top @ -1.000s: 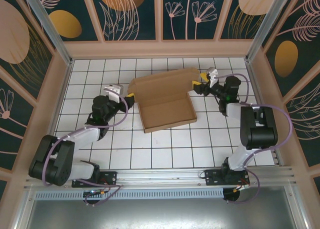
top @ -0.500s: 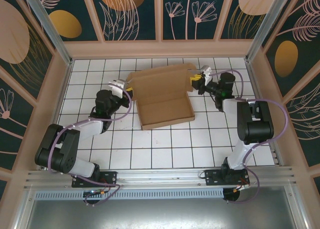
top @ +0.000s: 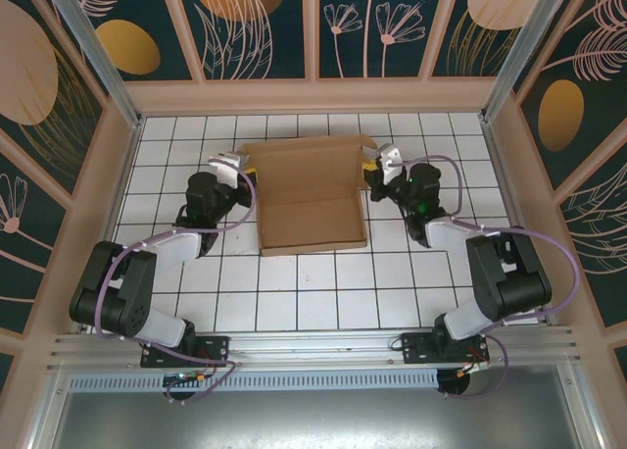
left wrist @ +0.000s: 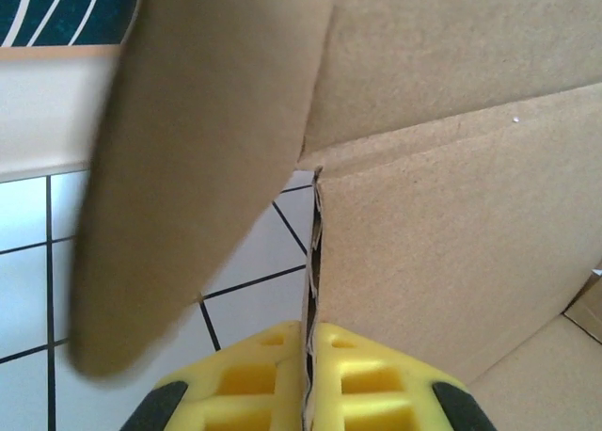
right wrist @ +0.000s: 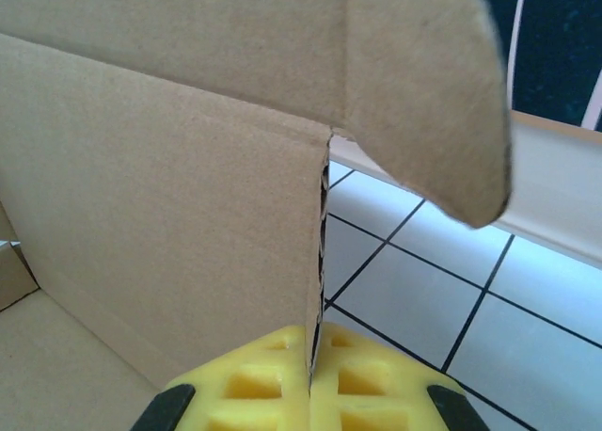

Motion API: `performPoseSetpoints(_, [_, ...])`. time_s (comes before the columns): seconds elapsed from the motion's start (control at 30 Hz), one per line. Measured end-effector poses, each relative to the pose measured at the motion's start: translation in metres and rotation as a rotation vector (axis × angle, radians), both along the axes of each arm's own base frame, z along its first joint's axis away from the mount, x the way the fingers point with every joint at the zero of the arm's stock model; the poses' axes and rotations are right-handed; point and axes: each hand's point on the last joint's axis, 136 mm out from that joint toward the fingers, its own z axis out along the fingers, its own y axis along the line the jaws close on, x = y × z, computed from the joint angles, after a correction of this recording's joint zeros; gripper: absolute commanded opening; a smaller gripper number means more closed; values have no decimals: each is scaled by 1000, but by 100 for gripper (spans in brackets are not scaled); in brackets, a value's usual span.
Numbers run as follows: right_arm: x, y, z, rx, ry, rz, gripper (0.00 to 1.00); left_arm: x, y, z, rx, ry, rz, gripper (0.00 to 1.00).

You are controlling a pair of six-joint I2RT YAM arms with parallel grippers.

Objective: Fold the paper box

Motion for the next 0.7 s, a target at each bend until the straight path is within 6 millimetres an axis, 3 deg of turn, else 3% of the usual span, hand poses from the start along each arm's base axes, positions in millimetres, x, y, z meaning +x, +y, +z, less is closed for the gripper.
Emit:
performPoseSetpoints(0.33, [-4,8,7,148,53,-232,0,-2,-3,-1,-104,40,101,12])
performPoseSetpoints(0.53, [-8,18,15,250,48,-280,0,-4,1,1,-192,41,162,18])
performPoseSetpoints(0.7, [-12,30,4,310,77,-297,0,1,10,8,-273,31,236,23])
